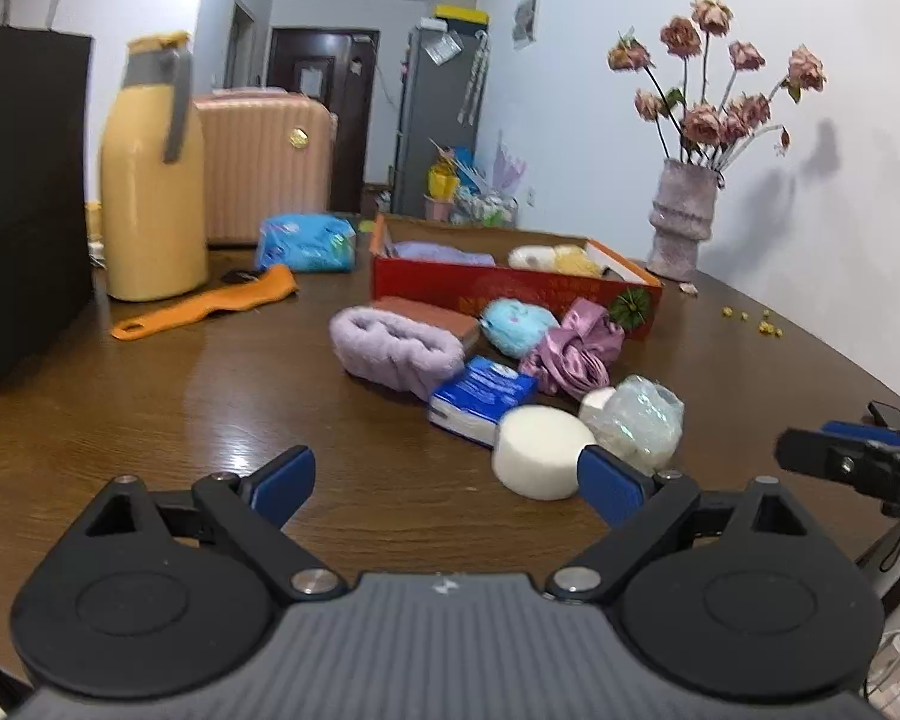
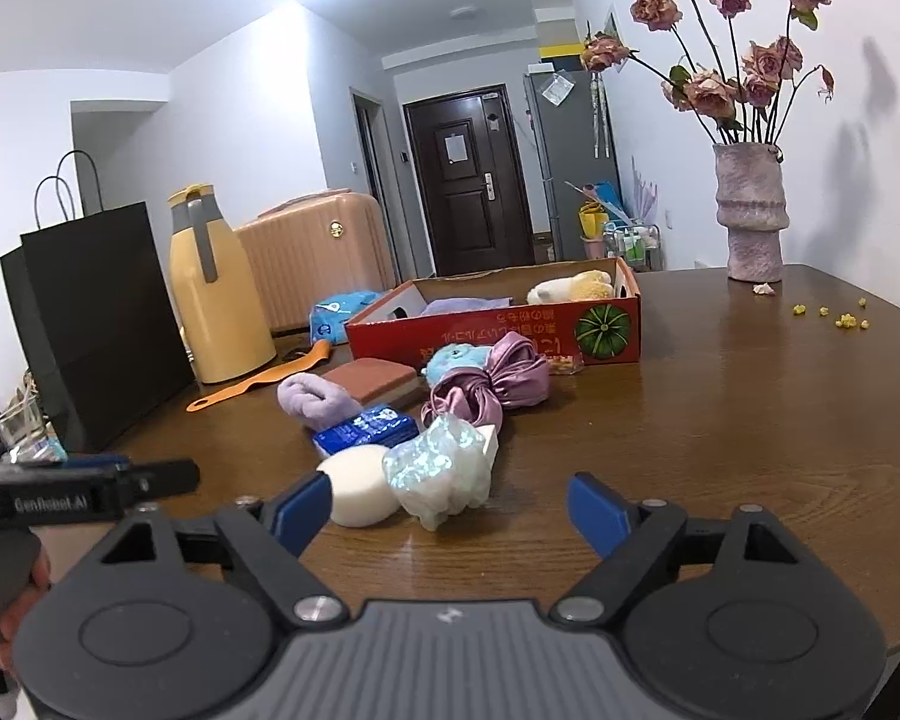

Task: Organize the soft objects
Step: 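Grasp the white sponge with the left tool while the right tool grasps the clear plastic bag, then carry the sponge with the left tool into the box while the right tool drops the plastic bag there, then reach the left tool to the lavender fuzzy headband and close on it, then carry the lavender headband with the left tool into the box and release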

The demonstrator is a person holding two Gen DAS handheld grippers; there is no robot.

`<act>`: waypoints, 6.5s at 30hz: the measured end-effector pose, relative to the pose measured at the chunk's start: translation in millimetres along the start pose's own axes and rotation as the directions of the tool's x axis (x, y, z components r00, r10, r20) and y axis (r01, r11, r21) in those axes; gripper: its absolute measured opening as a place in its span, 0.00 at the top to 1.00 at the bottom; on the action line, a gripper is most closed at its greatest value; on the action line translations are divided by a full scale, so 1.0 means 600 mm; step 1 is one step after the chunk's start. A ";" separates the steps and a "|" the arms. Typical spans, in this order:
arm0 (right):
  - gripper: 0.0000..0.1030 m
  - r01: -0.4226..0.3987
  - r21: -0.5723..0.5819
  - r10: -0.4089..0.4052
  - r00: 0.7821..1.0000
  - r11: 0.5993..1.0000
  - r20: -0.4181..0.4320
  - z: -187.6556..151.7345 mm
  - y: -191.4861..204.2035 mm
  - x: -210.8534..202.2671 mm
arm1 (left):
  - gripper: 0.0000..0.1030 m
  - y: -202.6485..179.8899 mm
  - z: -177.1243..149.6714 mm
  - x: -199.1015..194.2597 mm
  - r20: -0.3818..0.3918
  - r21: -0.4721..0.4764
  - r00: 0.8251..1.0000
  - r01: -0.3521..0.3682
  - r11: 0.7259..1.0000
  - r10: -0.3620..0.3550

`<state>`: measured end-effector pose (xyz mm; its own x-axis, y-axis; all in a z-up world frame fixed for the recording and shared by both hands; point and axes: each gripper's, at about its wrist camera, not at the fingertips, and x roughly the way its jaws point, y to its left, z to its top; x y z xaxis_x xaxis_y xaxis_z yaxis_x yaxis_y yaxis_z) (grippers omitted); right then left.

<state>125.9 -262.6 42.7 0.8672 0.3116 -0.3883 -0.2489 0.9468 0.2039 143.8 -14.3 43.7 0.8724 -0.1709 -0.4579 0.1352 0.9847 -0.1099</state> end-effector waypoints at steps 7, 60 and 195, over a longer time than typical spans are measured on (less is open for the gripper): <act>0.31 -0.016 0.029 0.017 1.000 0.999 -0.016 0.022 -0.020 0.049 | 0.12 -0.051 -0.005 0.087 -0.068 0.074 0.994 0.092 0.993 -0.087; 0.89 -0.058 -0.180 0.072 0.995 0.982 0.069 0.276 -0.034 0.227 | 0.48 -0.013 0.261 0.251 -0.018 0.198 0.992 0.123 0.972 -0.122; 0.60 -0.198 0.171 0.212 0.975 0.965 -0.067 -0.051 -0.015 0.051 | 0.43 0.029 -0.031 0.095 -0.157 -0.215 0.960 0.195 0.957 -0.231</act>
<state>141.5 -259.5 1.8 0.7642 0.5095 -0.3956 -0.3377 0.8385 0.4276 187.2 -7.4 -0.8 0.7326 -0.3970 -0.5528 0.1988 0.9017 -0.3840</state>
